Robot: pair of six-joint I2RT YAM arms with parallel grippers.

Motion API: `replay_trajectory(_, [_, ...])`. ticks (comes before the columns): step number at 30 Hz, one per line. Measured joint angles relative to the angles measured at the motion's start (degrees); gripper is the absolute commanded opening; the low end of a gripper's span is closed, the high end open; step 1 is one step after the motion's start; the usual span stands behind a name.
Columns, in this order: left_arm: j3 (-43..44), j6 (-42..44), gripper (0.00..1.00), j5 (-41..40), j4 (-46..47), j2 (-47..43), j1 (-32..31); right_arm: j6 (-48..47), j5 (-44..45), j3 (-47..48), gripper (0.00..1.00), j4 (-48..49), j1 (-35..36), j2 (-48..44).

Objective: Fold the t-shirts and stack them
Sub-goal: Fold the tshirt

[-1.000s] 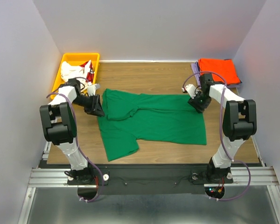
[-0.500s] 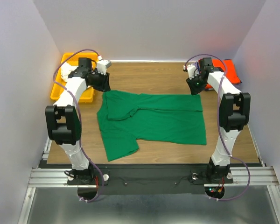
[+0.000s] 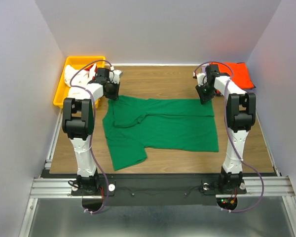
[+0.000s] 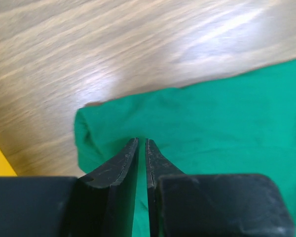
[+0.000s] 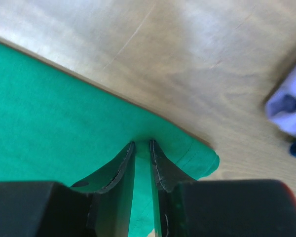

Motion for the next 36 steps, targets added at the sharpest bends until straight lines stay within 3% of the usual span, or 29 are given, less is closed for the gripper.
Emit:
replay_trajectory(6, [5.31,-1.79,0.11,-3.48,0.37,6.69,1.90,1.27,4.11,4.00,0.23,0.68,0.15,2.56])
replay_trajectory(14, [8.59,-3.74,0.04,-6.21,0.48,8.61,4.24,1.92,7.98,9.01,0.25,2.49,0.50,5.84])
replay_trajectory(17, [8.59,-3.78,0.13,-5.77,0.48,8.59,4.55,1.86,8.02,9.01,0.34,2.60,0.55,5.84])
replay_trajectory(21, [8.59,-2.84,0.41,-3.06,0.09,8.24,4.57,1.84,5.68,9.01,0.54,2.97,0.52,5.55])
replay_trajectory(24, [8.81,-1.86,0.55,0.79,-1.70,6.73,4.57,1.84,2.25,8.96,0.76,2.78,0.52,4.59])
replay_trajectory(25, [8.87,-1.57,0.57,1.86,-2.32,5.88,4.57,1.84,1.42,8.90,0.91,2.58,0.52,4.17])
replay_trajectory(27, [8.92,0.11,0.63,4.28,-3.56,2.38,4.57,1.60,-0.26,8.37,0.98,2.01,0.55,1.53])
replay_trajectory(30, [8.04,3.89,0.64,7.50,-4.83,-5.79,4.59,0.85,-2.03,4.74,0.99,2.03,0.74,-6.49])
replay_trajectory(33, [3.26,11.23,0.58,11.15,-6.05,-18.84,4.70,-1.79,-3.67,-2.51,0.85,1.38,0.74,-18.86])
replay_trajectory(36, [-2.29,19.78,0.51,14.03,-9.09,-30.49,4.94,-5.77,-4.79,-10.19,0.62,0.61,0.74,-29.83])
